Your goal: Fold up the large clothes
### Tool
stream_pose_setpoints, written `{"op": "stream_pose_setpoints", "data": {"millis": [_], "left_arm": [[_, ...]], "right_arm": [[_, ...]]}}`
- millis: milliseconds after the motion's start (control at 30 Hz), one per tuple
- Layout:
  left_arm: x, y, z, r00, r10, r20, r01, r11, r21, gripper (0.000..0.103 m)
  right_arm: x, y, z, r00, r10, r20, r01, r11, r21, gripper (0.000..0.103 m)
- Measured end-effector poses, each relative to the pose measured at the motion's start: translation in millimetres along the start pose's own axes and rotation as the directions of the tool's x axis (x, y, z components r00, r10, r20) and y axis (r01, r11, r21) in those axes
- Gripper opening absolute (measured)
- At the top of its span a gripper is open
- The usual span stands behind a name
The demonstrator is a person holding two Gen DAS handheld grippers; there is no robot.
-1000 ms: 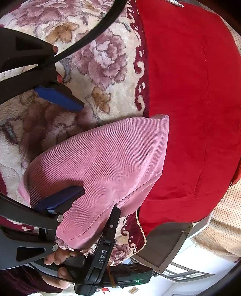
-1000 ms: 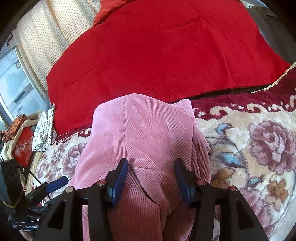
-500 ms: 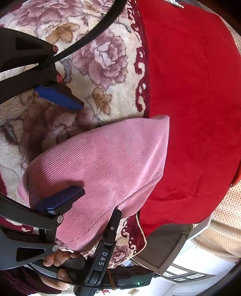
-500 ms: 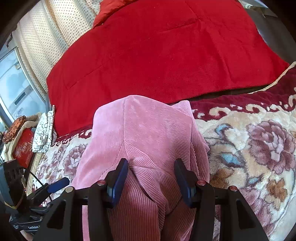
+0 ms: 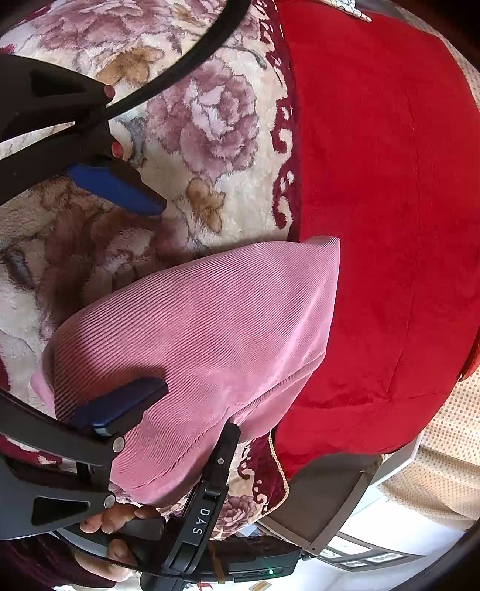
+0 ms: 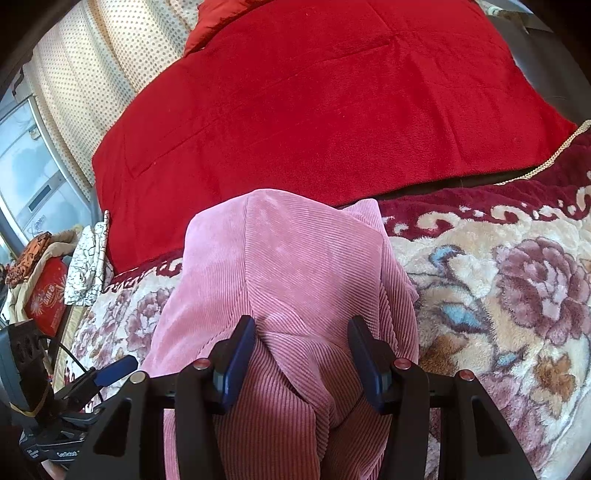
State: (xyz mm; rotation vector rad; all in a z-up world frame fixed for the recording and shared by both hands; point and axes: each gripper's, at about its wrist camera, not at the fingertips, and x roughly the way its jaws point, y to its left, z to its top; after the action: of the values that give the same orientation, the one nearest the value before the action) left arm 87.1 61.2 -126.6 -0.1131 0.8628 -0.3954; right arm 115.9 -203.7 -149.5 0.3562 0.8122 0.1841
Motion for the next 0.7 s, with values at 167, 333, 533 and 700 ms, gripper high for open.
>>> {"op": "stream_pose_setpoints", "data": {"millis": [167,333,533,700], "left_arm": [[2.3,-0.9,0.7,1.0,0.012,0.003,-0.012,1.0,-0.005,0.091],[3.5,-0.3,0.9,1.0,0.016,0.006,-0.016,1.0,-0.01,0.092],[3.9,0.0,1.6,1.0,0.016,0.004,-0.016,1.0,-0.013,0.093],[2.8,-0.7,2.4,1.0,0.02,0.005,-0.02,1.0,-0.006,0.093]], "right_arm": [[3.0,1.1,-1.5,1.0,-0.008,-0.001,0.008,1.0,-0.011,0.057],[4.7,1.3,-2.1,1.0,-0.012,-0.005,0.012,1.0,-0.02,0.058],[1.3,1.7,-1.1,1.0,-0.011,0.005,0.011,1.0,-0.02,0.058],[-0.1,1.4,-0.9,1.0,-0.009,0.007,0.009,1.0,-0.01,0.058]]}}
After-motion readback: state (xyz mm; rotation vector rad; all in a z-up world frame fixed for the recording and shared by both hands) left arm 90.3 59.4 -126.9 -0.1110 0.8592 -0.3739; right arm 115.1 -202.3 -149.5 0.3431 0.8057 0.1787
